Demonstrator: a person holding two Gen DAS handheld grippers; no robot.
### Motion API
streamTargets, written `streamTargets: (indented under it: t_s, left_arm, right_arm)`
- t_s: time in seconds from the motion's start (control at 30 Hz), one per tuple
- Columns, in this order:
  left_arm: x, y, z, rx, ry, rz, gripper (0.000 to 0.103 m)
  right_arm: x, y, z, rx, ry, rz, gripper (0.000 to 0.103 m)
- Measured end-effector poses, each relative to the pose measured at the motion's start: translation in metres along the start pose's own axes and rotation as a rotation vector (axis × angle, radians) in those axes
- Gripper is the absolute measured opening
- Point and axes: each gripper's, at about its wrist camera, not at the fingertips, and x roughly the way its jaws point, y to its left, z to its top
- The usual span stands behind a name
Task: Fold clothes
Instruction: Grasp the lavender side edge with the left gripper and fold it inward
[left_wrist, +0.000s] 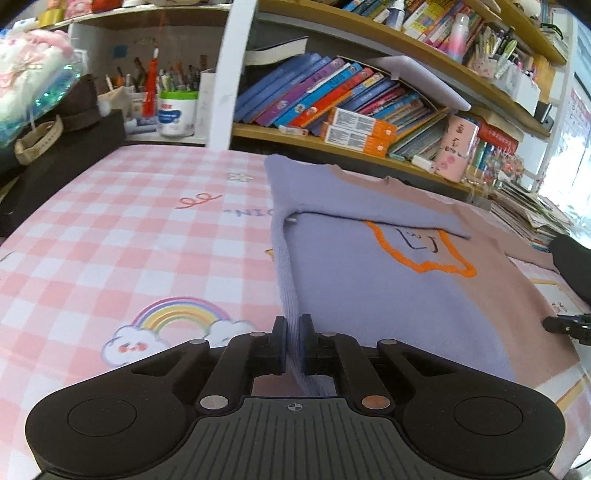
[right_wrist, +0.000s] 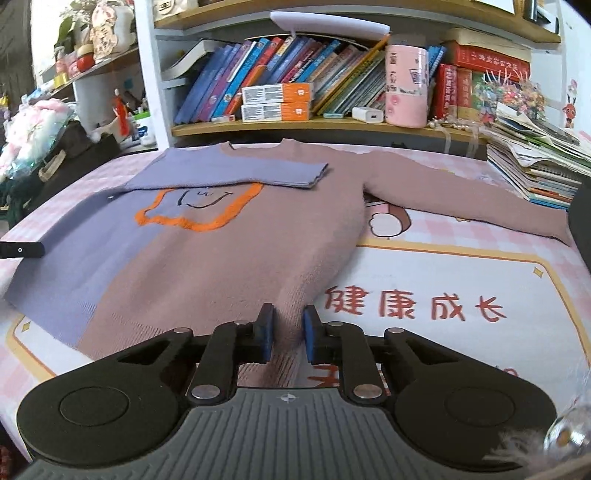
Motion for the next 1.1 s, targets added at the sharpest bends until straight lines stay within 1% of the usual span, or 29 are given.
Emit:
streamTargets:
  t_s: [0.2, 0.4, 0.6, 0.73, 0.77, 0.8, 0.83, 0.87, 0.9, 0.93, 0.97, 1.0, 1.03, 1.07, 1.1]
  left_arm:
    - [-0.002, 0.000, -0.003, 0.011, 0.008, -0.002, 0.005]
    - [-0.006, -0.004, -0.006, 0.031, 0.027, -0.028, 0.004]
    - [-0.014, 0.001, -0.008, 0.021, 0.032, -0.019, 0.004]
    - [-0.016, 0.000, -0.006, 0.040, 0.036, -0.011, 0.005]
    - [-0.016, -0.002, -0.005, 0.056, 0.031, -0.001, 0.010]
    - [-0.018, -0.004, -0.004, 0.071, 0.020, 0.010, 0.012]
    - [-0.021, -0.006, -0.001, 0.085, -0.004, 0.024, 0.012]
    - [-0.024, -0.009, 0.001, 0.098, -0.028, 0.038, 0.014]
    - [-0.027, -0.011, 0.004, 0.112, -0.053, 0.052, 0.016]
    - [-0.030, -0.014, 0.006, 0.123, -0.076, 0.059, 0.025]
    - [-0.032, -0.017, 0.009, 0.130, -0.098, 0.045, 0.039]
    - [-0.032, -0.022, 0.010, 0.142, -0.114, 0.022, 0.049]
    - [-0.030, -0.029, 0.010, 0.160, -0.118, -0.008, 0.068]
    - [-0.028, -0.035, 0.011, 0.178, -0.122, -0.038, 0.079]
    - [-0.025, -0.042, 0.010, 0.199, -0.124, -0.066, 0.082]
  right_arm:
    - [0.002, 0.003, 0.001, -0.009, 0.001, -0.001, 0.015]
    - [0.001, -0.002, 0.000, -0.006, -0.004, -0.012, 0.015]
    - [0.005, 0.006, 0.002, -0.044, -0.011, 0.009, 0.015]
    - [0.006, 0.009, 0.002, -0.056, -0.010, 0.010, 0.015]
    - [0.005, 0.008, 0.002, -0.047, -0.011, 0.014, 0.017]
    - [0.005, 0.006, 0.002, -0.038, -0.011, 0.017, 0.022]
    - [0.003, 0.002, 0.003, -0.025, -0.017, 0.020, 0.024]
    - [0.001, -0.001, 0.004, -0.013, -0.024, 0.023, 0.027]
    - [-0.001, -0.006, 0.005, 0.002, -0.036, 0.023, 0.028]
    - [-0.004, -0.010, 0.007, 0.016, -0.048, 0.024, 0.028]
    - [-0.006, -0.016, 0.008, 0.035, -0.062, 0.017, 0.031]
    - [-0.008, -0.021, 0.010, 0.055, -0.076, 0.010, 0.036]
    - [-0.009, -0.028, 0.012, 0.071, -0.086, -0.015, 0.038]
    - [-0.010, -0.034, 0.013, 0.088, -0.096, -0.042, 0.039]
    - [-0.010, -0.040, 0.015, 0.105, -0.106, -0.068, 0.044]
